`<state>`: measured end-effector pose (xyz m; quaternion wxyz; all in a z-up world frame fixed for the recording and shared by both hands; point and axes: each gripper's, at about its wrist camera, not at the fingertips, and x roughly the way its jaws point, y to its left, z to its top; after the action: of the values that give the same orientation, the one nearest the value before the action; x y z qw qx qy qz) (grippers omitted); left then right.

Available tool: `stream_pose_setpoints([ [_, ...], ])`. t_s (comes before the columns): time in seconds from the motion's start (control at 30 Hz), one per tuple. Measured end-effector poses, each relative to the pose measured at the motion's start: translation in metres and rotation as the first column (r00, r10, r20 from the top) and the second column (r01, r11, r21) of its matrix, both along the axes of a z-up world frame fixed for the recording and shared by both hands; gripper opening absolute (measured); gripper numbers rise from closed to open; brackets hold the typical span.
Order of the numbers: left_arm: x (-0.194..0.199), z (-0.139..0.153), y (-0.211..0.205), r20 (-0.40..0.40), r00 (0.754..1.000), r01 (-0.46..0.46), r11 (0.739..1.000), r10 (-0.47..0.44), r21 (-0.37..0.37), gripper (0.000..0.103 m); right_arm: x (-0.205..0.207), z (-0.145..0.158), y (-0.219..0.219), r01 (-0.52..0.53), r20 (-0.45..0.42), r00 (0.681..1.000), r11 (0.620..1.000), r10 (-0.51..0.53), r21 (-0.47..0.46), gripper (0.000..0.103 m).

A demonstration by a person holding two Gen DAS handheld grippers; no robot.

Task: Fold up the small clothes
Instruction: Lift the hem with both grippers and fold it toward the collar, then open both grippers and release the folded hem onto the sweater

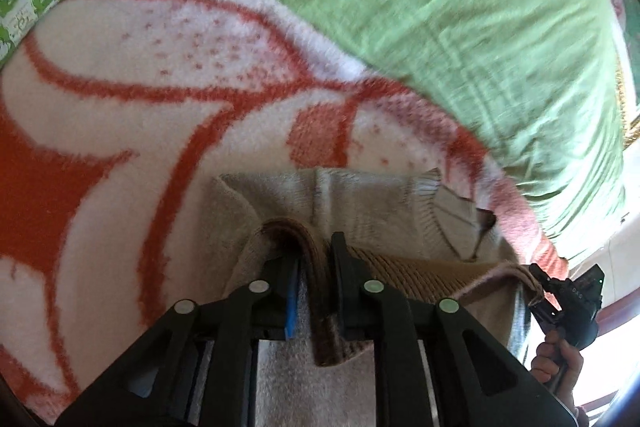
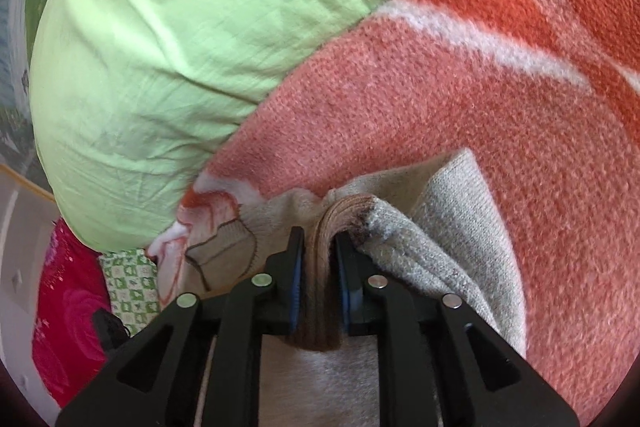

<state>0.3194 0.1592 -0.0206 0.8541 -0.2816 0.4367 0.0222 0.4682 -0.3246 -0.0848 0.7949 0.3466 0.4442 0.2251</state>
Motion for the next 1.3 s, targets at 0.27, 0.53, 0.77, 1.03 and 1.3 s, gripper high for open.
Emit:
stream_pose_setpoints([
  [0.27, -0.058, 0.028, -0.006, 0.051, 0.998, -0.045, 0.995, 0.041, 0.091, 0.046, -0.045, 0.031, -0.013, -0.017, 0.114, 0.993, 0.999, 0.023, -0.048, 0.039],
  [0.53, -0.081, 0.002, -0.127, 0.001, 0.949, 0.312, 0.945, -0.314, 0.101, 0.045, -0.113, 0.022, 0.095, -0.453, 0.177, 0.843, 0.848, 0.508, -0.276, 0.039],
  [0.77, -0.030, -0.030, -0.129, -0.061, 0.941, 0.339, 0.919, -0.333, 0.201, 0.025, -0.055, -0.016, 0.112, -0.447, 0.113, 0.848, 0.813, 0.518, -0.372, 0.035],
  [1.03, 0.009, -0.009, -0.040, -0.010, 0.995, 0.101, 0.975, -0.101, 0.196, 0.021, 0.018, -0.003, 0.040, -0.084, 0.189, 0.973, 0.963, 0.135, -0.255, 0.028],
  [1.3, -0.013, -0.008, -0.022, -0.010, 1.000, 0.019, 0.988, -0.018, 0.150, 0.024, -0.005, 0.006, -0.010, 0.064, 0.160, 0.986, 0.992, -0.045, -0.112, 0.031],
])
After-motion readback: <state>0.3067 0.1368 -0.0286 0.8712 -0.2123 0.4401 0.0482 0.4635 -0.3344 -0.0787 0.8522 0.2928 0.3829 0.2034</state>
